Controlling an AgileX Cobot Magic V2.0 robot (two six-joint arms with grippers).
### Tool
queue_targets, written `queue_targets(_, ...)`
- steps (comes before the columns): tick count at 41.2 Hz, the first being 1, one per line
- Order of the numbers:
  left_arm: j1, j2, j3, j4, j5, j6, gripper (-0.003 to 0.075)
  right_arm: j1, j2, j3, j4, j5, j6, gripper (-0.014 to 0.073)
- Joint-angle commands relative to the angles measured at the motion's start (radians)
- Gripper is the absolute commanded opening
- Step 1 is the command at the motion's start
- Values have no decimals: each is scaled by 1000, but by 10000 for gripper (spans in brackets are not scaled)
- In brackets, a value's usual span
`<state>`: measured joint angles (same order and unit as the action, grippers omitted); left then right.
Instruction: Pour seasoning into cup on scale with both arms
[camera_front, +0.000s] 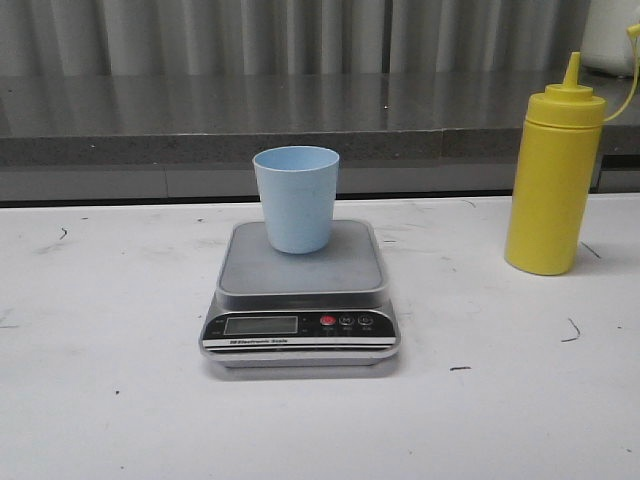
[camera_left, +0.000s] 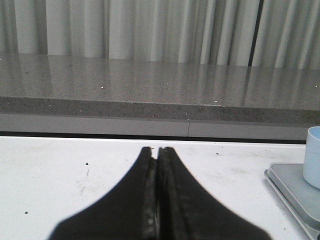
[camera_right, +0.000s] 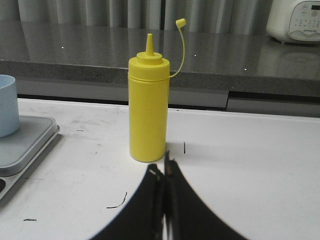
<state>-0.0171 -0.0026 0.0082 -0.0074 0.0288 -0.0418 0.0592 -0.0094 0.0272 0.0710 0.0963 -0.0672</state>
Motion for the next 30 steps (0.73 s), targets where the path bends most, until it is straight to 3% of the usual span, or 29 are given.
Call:
queue_targets(1, -1, -24, 15, -1, -81, -1, -20, -9, -19, -3, 2, -89, -10, -69)
queue_targets(30, -1, -24, 15, -1, -81, -1, -20, -15, -19, -3, 2, -89, -10, -69)
